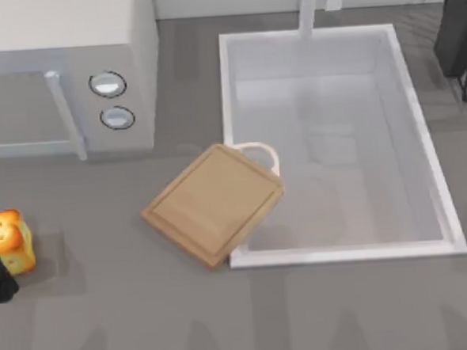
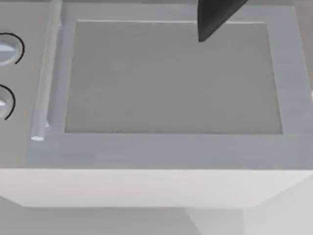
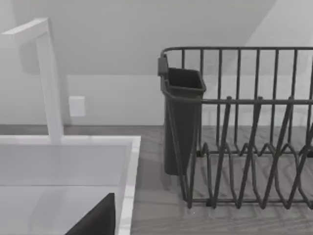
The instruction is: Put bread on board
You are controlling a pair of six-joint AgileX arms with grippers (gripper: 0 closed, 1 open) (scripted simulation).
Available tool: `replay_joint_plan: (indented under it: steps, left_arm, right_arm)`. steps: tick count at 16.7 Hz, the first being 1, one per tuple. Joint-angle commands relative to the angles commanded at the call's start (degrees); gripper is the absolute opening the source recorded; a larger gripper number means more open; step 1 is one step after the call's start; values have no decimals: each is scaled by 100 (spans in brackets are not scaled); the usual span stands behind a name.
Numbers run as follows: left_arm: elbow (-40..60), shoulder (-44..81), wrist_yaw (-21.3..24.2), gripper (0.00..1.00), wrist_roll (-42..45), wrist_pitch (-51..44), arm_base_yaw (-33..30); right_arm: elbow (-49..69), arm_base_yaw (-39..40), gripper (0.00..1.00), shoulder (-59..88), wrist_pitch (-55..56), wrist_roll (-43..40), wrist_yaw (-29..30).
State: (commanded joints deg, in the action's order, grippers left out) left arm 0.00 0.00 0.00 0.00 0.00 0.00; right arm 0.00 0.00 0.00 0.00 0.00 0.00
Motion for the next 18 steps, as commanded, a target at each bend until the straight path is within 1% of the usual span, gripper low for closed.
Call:
replay_joint_plan:
  steps: [4, 6, 8, 11, 18]
  left_arm:
    - [174, 180, -9, 100, 176, -136, 12]
    - [557, 604, -17, 100, 575, -434, 26]
    - [1101, 1273, -19, 100, 1149, -868, 36]
    - [2106, 2719, -12, 100, 2240, -1712, 46]
    - [4650, 6915, 4, 100, 5084, -4009, 75]
  right_arm:
    - [0, 0, 100, 0, 0, 0, 0]
    - [0, 0, 100, 0, 0, 0, 0]
    - [0, 0, 100, 0, 0, 0, 0]
    - [0, 0, 100, 0, 0, 0, 0]
    - [0, 0, 100, 0, 0, 0, 0]
